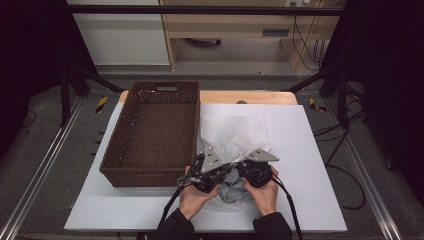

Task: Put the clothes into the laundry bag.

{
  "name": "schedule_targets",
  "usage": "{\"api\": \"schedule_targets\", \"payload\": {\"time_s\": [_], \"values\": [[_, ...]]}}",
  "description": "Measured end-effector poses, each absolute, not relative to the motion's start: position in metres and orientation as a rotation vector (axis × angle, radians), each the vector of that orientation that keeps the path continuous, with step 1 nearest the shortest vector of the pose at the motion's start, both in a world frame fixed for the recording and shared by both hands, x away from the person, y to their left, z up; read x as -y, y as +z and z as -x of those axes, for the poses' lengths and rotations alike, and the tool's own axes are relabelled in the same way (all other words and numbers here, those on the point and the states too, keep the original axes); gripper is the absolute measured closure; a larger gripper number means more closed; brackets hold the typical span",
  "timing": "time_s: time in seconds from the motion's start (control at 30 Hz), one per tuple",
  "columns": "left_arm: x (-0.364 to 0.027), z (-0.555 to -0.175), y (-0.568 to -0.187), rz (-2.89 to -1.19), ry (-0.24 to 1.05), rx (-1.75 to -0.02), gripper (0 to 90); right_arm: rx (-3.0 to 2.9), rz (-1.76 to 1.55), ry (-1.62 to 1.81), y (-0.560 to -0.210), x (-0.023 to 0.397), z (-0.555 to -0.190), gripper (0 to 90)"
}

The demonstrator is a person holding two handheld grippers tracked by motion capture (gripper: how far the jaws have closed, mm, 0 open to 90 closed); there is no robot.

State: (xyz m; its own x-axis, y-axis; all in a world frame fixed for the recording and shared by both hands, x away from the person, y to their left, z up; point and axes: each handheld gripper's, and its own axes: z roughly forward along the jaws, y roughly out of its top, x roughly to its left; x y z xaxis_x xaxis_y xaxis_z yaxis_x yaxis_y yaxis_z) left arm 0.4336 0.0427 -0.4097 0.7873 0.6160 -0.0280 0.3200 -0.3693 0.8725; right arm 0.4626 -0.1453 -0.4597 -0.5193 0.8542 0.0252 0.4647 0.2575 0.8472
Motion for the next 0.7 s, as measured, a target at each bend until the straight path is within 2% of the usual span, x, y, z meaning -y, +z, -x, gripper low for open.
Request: {"api": "schedule_targets", "payload": {"time_s": [0.17,0.27,0.3,0.47,0.7], "values": [[-0.045,-0.438,-0.416,-1.986,0.366,-0.726,88.8,-2.135,-1.177,1.172,-0.453,0.155,-0.451,58.9],[-0.046,-0.44,-0.415,-1.981,0.368,-0.734,88.8,-2.13,-1.145,1.169,-0.446,0.162,-0.435,46.3],[-0.046,-0.441,-0.415,-1.981,0.369,-0.736,88.8,-2.142,-1.132,1.19,-0.445,0.166,-0.43,48.3],[-0.047,-0.442,-0.414,-1.98,0.372,-0.739,88.8,-2.192,-1.119,1.216,-0.438,0.182,-0.407,42.5],[-0.046,-0.442,-0.412,-1.979,0.375,-0.737,88.8,-2.29,-1.132,1.216,-0.463,0.181,-0.402,47.0]]}}
